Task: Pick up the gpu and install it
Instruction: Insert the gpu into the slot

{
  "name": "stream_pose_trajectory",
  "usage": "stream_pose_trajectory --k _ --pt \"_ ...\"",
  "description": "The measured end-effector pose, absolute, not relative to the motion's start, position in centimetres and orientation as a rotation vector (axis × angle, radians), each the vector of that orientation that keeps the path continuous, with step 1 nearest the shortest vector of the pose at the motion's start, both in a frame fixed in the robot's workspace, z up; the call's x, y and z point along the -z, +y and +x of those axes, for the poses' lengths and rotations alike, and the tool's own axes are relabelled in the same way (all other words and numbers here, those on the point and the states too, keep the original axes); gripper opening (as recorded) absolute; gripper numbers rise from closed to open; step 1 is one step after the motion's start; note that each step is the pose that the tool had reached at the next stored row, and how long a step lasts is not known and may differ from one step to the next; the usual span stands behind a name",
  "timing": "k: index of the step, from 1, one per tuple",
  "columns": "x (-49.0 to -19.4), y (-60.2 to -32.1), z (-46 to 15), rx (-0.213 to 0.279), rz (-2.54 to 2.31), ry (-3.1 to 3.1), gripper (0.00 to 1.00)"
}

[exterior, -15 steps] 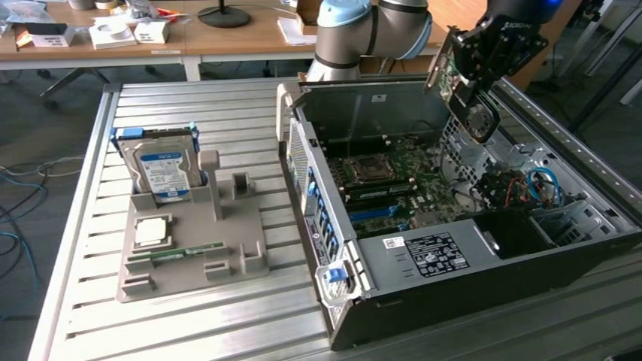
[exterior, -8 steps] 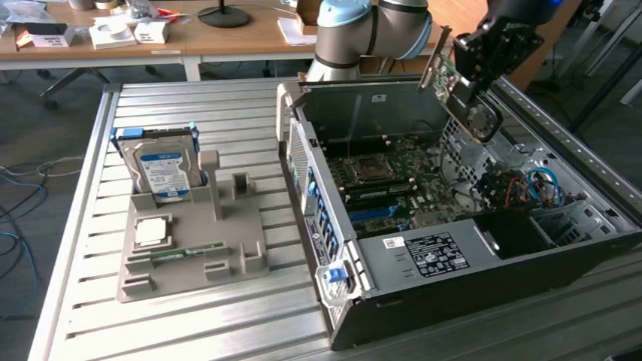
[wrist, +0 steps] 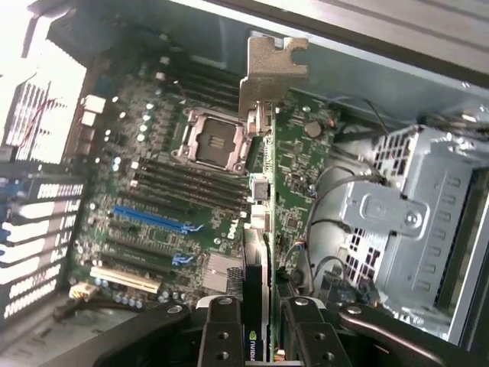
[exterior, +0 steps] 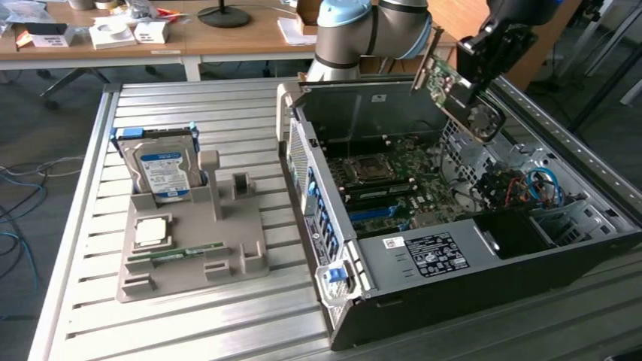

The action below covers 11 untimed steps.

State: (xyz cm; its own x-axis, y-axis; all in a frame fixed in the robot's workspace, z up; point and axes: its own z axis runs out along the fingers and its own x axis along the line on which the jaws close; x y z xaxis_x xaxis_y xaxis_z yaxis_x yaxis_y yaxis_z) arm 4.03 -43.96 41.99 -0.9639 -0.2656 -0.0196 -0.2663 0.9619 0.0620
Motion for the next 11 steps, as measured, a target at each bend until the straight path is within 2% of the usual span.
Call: stream_pose_trajectory --k 11 --pt "-41.93 -43.96 4.03 -0.102 -0.729 3.05 0.27"
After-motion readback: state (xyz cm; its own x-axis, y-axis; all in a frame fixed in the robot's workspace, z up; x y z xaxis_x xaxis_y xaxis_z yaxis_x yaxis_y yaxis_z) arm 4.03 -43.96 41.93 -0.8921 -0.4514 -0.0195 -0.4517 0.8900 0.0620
